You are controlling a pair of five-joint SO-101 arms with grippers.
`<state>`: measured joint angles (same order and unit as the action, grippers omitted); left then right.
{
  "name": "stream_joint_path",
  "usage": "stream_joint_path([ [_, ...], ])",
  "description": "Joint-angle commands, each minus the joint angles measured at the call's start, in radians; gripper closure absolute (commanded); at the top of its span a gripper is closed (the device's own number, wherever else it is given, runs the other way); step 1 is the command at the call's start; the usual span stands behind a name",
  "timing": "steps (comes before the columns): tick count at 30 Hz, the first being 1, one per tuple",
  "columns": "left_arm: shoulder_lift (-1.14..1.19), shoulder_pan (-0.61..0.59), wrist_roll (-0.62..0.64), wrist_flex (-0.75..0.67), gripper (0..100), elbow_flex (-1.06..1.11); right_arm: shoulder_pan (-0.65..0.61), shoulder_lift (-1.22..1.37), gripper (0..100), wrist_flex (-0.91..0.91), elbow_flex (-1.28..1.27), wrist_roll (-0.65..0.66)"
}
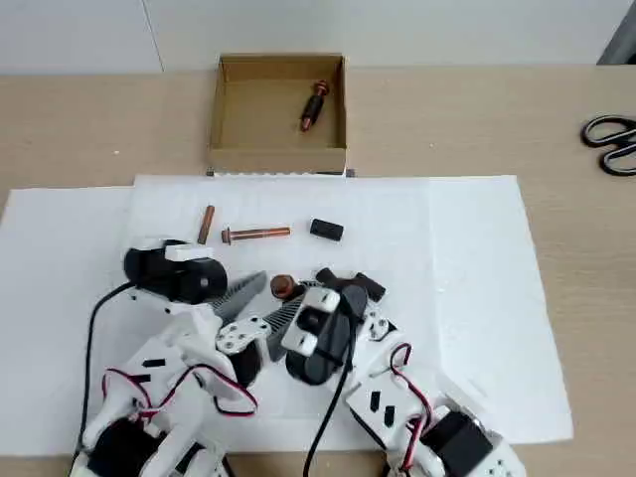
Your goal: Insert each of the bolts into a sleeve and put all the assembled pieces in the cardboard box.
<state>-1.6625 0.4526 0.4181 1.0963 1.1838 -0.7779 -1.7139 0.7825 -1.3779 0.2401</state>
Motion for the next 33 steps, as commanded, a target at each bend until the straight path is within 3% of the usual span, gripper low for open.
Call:
stream_joint_path([
  [1, 0.003, -0.048, -0.051, 0.041, 75, -0.053, 0.01, -0.004, 99.5, -0.033, 0.011, 0.005],
  [11, 0.003, -0.16, -0.064, 0.104, 76, -0.185, 0.027, -0.002, 99.5, -0.033, -0.008, 0.005],
  [13, 0.002, -0.196, -0.087, 0.1, 83, -0.188, 0.061, -0.002, 99.5, -0.033, -0.008, 0.003],
  [16, -0.002, -0.275, -0.161, 0.066, 100, -0.163, 0.14, 0.001, 99.6, -0.033, -0.008, -0.066],
  [19, -0.002, -0.368, -0.213, 0.005, 99, -0.079, 0.22, 0.051, 99.6, -0.038, 0.003, -0.167],
  [25, -0.003, -0.437, -0.264, -0.124, 99, 0.174, 0.291, 0.341, 99.6, -0.107, 0.166, -0.302],
  [33, -0.003, -0.442, -0.269, -0.178, 99, 0.4, 0.389, 0.909, 99.6, -0.128, 0.641, -0.324],
])
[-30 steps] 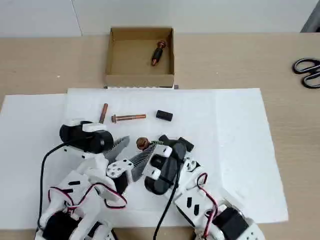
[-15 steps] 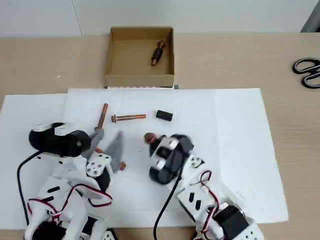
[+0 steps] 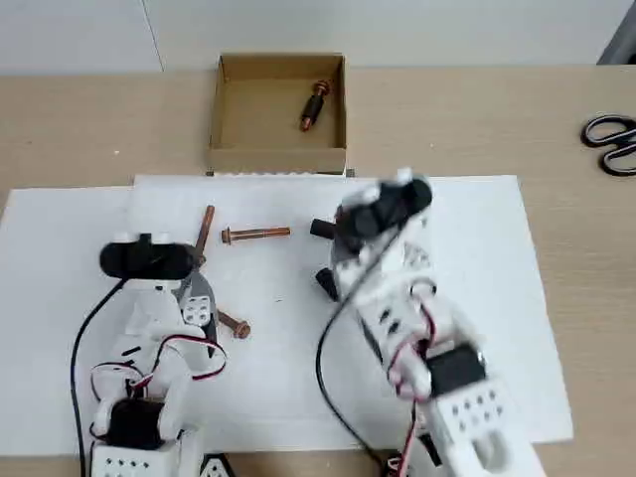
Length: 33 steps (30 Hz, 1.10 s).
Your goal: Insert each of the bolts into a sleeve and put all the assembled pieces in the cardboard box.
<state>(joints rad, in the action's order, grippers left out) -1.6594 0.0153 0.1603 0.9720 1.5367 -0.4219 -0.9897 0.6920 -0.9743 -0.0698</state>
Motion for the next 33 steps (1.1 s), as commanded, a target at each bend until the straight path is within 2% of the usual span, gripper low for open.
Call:
stream_joint_path([
  [1, -0.006, -0.005, -0.023, -0.069, 99, 0.073, 0.039, 0.252, 99.6, -0.038, 0.307, -0.014],
  [10, -0.006, -0.002, -0.238, -0.115, 99, 0.094, 0.047, 0.822, 99.6, -0.036, 0.893, -0.009],
  [23, -0.006, -0.005, -0.241, -0.114, 99, 0.094, 0.042, 1.604, 99.6, -0.038, 1.691, -0.006],
  [28, -0.006, -0.005, -0.241, -0.114, 99, 0.094, 0.03, 1.859, 99.6, -0.036, 1.979, 0.095],
  [33, -0.006, -0.005, -0.241, -0.114, 99, 0.094, 0.018, 2.037, 99.5, -0.018, 2.194, 0.138],
])
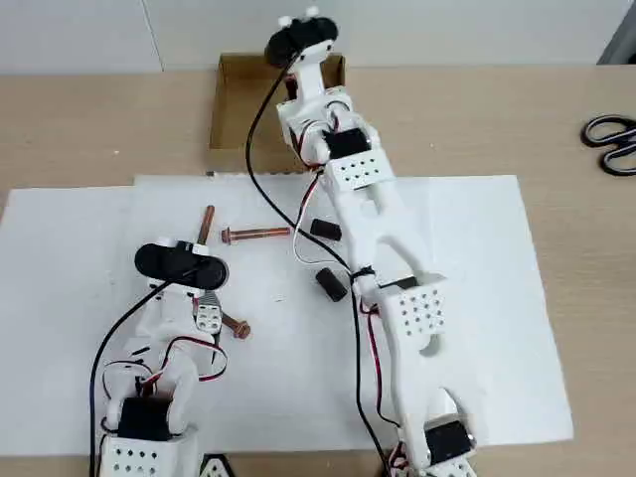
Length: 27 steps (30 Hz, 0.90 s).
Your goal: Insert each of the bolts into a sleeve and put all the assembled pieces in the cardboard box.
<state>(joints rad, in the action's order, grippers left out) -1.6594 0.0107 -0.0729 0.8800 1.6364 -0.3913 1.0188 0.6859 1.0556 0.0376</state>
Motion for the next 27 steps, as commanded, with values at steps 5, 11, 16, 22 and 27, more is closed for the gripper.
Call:
stream_joint_path([
  [5, -0.006, 0.0, -0.008, -0.021, 99, -0.005, -0.027, 0.124, 99.4, 0.096, 0.272, 0.063],
  [11, -0.006, 0.0, -0.008, -0.021, 99, -0.005, -0.027, 0.15, 84.2, 0.202, 0.319, 0.063],
  [16, -0.006, 0.0, -0.008, -0.021, 99, -0.005, -0.022, 0.148, 82.8, 0.292, 0.367, 0.063],
  [22, -0.006, 0.0, -0.008, -0.021, 99, -0.005, -0.041, 0.148, 83.2, 0.549, 0.557, 0.063],
  [27, -0.006, 0.0, -0.008, -0.021, 99, -0.005, -0.044, 0.13, 83.2, 0.743, 0.628, 0.058],
])
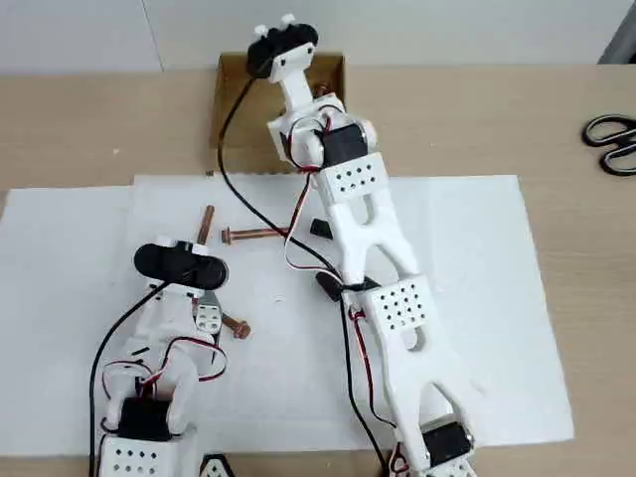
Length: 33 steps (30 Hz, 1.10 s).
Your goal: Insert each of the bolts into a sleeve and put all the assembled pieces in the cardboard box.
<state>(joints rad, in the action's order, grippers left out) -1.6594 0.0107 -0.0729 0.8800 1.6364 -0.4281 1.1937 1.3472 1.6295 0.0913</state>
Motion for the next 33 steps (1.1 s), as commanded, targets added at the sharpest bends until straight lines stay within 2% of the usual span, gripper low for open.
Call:
stream_joint_path([
  [1, -0.006, 0.0, -0.008, -0.021, 99, -0.005, -0.007, -0.068, 83.2, 0.119, 0.054, 0.005],
  [8, -0.006, 0.0, -0.008, -0.021, 99, -0.005, -0.008, -0.166, 83.2, 0.378, 0.049, 0.003],
  [14, -0.006, 0.0, -0.008, -0.021, 99, -0.005, 0.002, -0.168, 83.2, 0.4, 0.046, 0.002],
  [19, -0.006, 0.0, -0.008, -0.021, 99, -0.005, -0.019, -0.234, 83.3, 0.409, 0.006, -0.061],
  [29, -0.006, -0.002, -0.008, -0.021, 99, -0.005, -0.054, -0.754, 83.3, 0.397, -0.798, -0.068],
  [33, -0.006, -0.002, -0.008, -0.021, 99, -0.005, -0.054, -0.883, 83.3, 0.394, -0.999, -0.064],
])
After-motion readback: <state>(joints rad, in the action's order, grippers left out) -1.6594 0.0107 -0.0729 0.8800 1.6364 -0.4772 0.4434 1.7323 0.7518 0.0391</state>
